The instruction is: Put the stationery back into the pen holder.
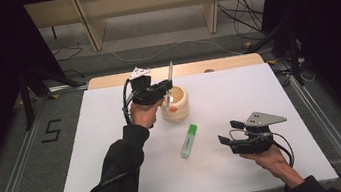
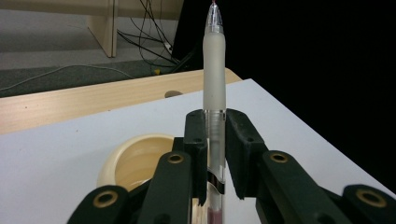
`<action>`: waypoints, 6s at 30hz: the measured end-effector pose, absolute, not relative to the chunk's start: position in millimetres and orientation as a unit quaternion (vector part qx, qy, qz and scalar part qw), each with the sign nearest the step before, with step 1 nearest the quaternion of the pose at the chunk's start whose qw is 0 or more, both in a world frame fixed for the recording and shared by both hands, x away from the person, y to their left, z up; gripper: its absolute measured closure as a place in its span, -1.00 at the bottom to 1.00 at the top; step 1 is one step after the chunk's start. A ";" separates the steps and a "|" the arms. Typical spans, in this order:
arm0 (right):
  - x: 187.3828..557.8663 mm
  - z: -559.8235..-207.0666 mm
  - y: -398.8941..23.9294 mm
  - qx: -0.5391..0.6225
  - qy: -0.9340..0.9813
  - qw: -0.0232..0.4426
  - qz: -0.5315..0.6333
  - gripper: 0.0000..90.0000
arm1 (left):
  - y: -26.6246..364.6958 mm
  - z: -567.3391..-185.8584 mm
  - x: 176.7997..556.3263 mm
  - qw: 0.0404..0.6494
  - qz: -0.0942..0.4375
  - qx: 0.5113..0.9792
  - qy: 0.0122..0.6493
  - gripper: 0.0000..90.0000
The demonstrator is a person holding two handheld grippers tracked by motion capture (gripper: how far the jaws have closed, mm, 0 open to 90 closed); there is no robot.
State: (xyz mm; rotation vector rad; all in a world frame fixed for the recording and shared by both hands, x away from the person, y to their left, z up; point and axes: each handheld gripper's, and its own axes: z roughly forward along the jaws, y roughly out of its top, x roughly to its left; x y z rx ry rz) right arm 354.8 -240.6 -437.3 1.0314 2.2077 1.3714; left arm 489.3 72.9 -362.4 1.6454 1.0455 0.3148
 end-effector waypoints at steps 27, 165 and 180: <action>353.9 -437.9 -240.2 0.359 0.780 0.168 0.484 -0.36 | 49.6 -385.2 524.9 0.563 0.170 0.657 0.471 0.75; 355.2 -439.3 -241.2 0.365 0.780 0.170 0.479 -0.36 | 3.7 -457.2 442.7 0.285 0.057 0.867 0.405 -0.57; 355.7 -439.3 -242.8 0.365 0.779 0.172 0.480 -0.36 | -2.2 -459.4 444.4 0.279 0.049 0.870 0.403 -0.43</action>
